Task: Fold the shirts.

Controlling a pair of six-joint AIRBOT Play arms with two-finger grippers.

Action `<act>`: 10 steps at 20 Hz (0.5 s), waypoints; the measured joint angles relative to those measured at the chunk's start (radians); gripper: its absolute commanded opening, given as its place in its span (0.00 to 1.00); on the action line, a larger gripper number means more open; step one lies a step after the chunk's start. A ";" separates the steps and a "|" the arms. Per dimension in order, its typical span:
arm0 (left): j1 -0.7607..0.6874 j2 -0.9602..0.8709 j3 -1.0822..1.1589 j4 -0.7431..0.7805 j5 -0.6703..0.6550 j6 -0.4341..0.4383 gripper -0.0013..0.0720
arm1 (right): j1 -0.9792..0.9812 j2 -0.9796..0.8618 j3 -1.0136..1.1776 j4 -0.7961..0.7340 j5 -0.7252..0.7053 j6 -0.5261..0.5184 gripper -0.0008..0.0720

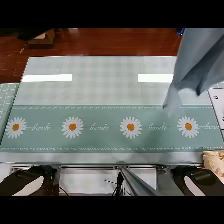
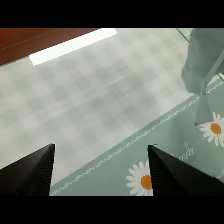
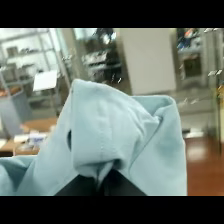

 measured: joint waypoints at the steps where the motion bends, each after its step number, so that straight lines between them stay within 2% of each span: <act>1: 0.000 0.007 0.005 0.007 -0.025 -0.007 1.00 | 0.025 -0.007 0.002 0.006 0.056 -0.003 0.04; 6: 0.000 0.020 -0.018 0.032 -0.137 -0.028 1.00 | 0.190 -0.168 0.005 0.042 0.309 -0.067 0.04; 10: 0.000 0.023 -0.032 0.145 -0.199 -0.042 1.00 | 0.390 -0.404 0.006 0.083 0.368 -0.099 0.05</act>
